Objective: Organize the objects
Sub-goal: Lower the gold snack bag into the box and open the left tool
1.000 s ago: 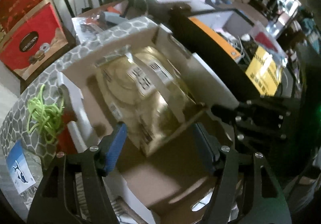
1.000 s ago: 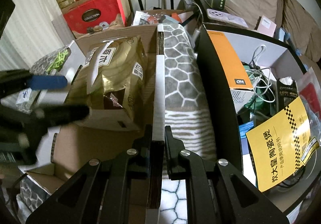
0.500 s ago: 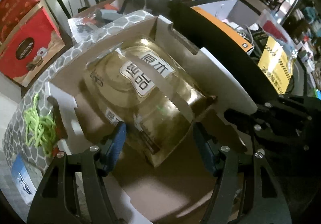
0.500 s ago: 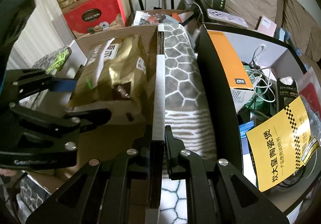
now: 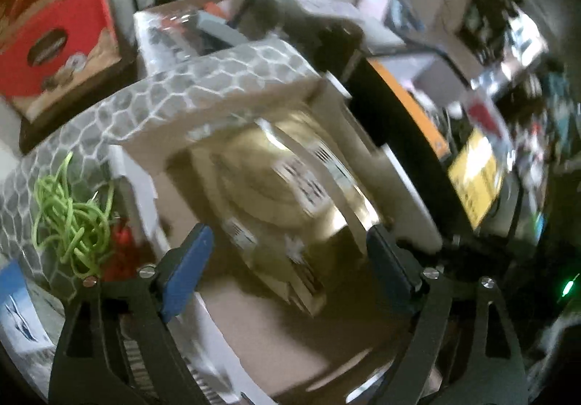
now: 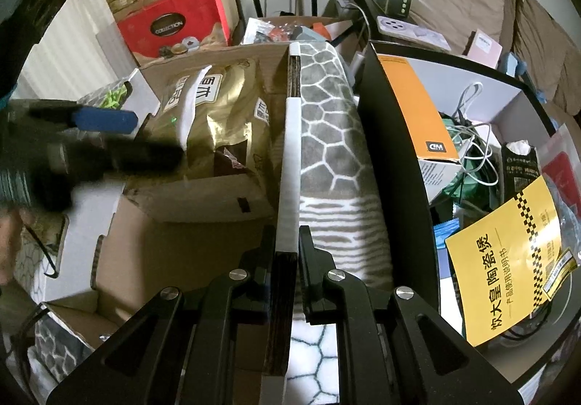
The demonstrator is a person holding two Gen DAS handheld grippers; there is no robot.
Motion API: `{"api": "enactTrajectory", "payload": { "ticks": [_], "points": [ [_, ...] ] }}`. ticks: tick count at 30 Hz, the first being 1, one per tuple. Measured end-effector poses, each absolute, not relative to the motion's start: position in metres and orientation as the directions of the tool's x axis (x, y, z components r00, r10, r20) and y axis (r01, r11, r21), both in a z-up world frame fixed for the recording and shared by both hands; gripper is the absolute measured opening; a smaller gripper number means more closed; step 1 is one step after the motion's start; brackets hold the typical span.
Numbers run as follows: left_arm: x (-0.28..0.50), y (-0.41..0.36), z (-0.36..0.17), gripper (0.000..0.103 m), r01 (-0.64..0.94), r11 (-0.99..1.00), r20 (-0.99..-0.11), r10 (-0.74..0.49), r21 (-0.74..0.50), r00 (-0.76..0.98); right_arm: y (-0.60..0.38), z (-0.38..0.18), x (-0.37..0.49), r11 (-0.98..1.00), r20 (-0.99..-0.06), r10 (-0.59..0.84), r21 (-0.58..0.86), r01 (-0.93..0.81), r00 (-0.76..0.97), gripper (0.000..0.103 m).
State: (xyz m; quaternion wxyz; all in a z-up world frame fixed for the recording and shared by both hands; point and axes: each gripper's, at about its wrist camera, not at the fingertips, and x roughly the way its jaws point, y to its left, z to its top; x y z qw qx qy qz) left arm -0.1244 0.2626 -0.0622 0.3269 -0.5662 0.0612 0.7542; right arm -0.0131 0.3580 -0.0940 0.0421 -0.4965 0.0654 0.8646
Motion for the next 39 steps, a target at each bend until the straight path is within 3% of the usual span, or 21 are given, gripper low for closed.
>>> {"api": "enactTrajectory", "payload": {
  "ticks": [8,21,39],
  "points": [
    [-0.149,0.275,-0.085,0.087,-0.489,-0.822,-0.918,0.384,-0.292,-0.097,0.358,-0.094,-0.013,-0.988,-0.864,0.007,0.072,-0.137,-0.504,0.011],
    [-0.145,0.313,-0.093,0.079,-0.573,-0.796,-0.936,0.326,-0.196,-0.133,0.358,-0.093,-0.013,-0.988,-0.864,0.009,0.070,-0.137,-0.503,0.011],
    [-0.135,0.269,-0.073,0.088,-0.494,-0.803,-0.902,0.424,-0.334,-0.079,0.360,-0.092,-0.013,-0.987,-0.863,-0.003,0.084,-0.139,-0.505,0.011]
  ]
}}
